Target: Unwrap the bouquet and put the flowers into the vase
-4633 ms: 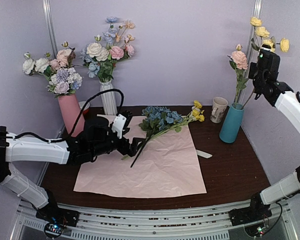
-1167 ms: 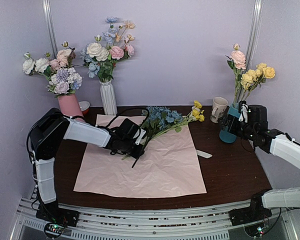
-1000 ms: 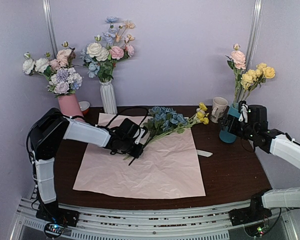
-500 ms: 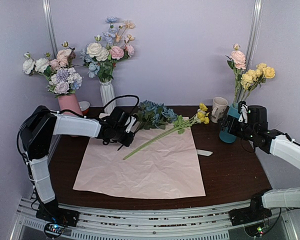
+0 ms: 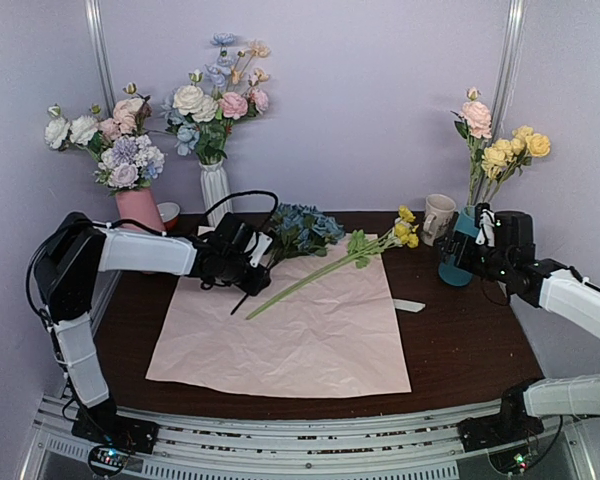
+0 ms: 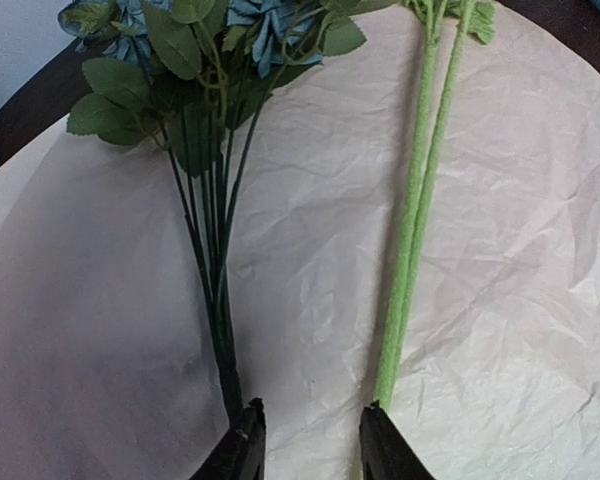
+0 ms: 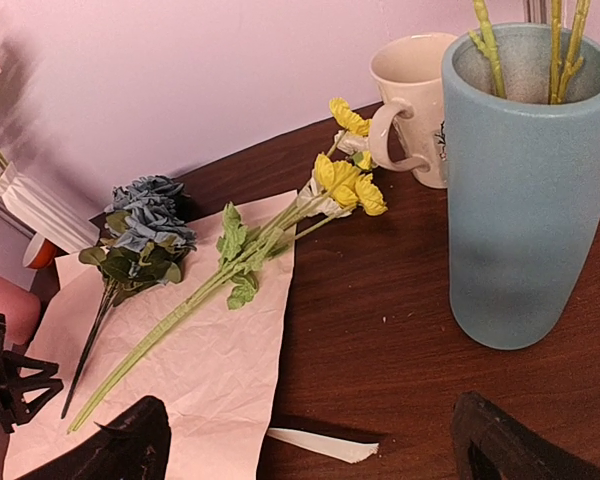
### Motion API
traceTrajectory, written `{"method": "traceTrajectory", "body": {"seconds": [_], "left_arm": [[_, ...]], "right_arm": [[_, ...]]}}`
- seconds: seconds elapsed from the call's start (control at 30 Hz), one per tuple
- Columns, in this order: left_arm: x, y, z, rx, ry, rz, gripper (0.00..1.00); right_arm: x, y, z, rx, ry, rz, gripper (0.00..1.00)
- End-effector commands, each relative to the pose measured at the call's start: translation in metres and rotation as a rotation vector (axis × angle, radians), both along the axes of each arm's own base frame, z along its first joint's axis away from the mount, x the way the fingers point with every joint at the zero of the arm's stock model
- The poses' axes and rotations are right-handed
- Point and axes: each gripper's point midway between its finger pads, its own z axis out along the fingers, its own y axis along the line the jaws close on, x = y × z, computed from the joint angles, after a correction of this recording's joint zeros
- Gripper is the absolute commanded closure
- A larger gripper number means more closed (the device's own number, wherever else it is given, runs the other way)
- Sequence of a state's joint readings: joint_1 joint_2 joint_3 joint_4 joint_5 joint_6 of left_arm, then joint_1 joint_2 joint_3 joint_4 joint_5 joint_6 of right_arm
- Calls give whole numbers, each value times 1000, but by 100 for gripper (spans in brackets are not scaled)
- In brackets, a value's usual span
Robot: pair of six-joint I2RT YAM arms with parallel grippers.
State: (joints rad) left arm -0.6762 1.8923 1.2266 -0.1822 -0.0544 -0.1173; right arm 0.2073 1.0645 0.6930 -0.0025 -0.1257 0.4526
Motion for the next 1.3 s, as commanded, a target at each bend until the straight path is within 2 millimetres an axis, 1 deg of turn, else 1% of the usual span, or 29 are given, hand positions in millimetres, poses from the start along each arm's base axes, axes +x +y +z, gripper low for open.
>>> {"method": "traceTrajectory", "body": {"seconds": [0.0,0.1,0.4,0.63,0.8,1.13,1.27], "left_arm": [[-23,-14,15,-91,25,-101,66],[-28,-11,6,-80,47,-104,68],[-33,-5,-18,-45,99,-80,69],[-35,-3,-34,-26,133,-73,71],[-35,-2,-39,-15,145,-66,74],[-36,-3,-48,-7,171,-64,74],[-35,-3,-47,-9,168,-61,80]], "right_arm": [[0,7,-3,22,-1,23,0],[1,9,-4,31,2,30,0],[-1,10,-5,34,8,37,0],[0,11,-5,43,10,40,0],[0,12,-4,45,7,44,0],[0,13,-1,46,3,49,0],[0,13,-2,45,5,48,0]]}}
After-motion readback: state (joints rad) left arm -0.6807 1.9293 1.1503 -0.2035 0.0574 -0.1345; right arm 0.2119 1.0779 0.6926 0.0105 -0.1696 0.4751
